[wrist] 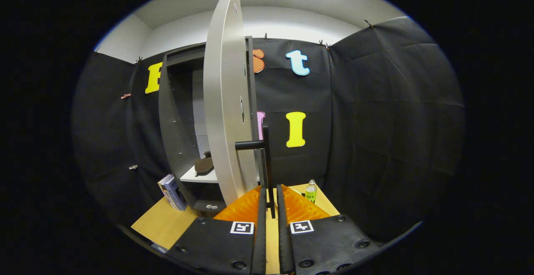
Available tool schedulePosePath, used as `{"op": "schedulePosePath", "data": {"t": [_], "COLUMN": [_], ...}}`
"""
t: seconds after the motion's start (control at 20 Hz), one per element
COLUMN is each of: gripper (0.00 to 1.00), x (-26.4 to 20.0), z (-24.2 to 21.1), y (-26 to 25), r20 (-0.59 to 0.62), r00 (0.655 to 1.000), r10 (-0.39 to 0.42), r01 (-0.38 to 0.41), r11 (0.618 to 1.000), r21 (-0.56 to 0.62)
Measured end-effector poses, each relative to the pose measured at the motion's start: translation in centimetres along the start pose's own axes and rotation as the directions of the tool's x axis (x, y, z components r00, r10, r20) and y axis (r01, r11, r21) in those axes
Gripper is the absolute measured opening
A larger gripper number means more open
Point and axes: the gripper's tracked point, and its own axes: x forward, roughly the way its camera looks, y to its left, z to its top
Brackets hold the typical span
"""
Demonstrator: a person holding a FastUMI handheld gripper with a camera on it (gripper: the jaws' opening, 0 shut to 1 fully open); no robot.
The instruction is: Open the shoe cabinet door, grab the shoes and put them into the shoe cabinet, then close the shoe cabinet door.
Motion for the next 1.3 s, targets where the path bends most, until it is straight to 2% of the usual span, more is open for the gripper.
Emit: {"op": "schedulePosePath", "data": {"t": [0.1,0.4,0.55,0.65,0.85,1.2,1.3], "gripper": [0.17,0.17,0.17,0.17,0.17,0.19,0.32], "x": [0.1,-1.1,-3.6,-4.8,-4.9,-3.8,-3.0], "z": [-0.1,0.7,0.7,-0.5,-4.7,-14.1,-16.6], "y": [-0.6,-0.4,1.2,2.5,6.4,14.2,16.0], "r20": [0.004,0.033,0.056,0.039,-0.074,-0.291,-0.341], "r00": [1.000,0.999,0.997,0.996,0.979,0.905,0.888], "r10": [-0.016,0.025,0.044,0.085,0.192,0.310,0.308], "r01": [0.016,-0.025,-0.044,-0.085,-0.191,-0.303,-0.302], "r11": [1.000,0.999,0.999,0.996,0.981,0.950,0.951], "r21": [0.024,0.021,0.005,-0.002,0.014,0.070,0.074]}}
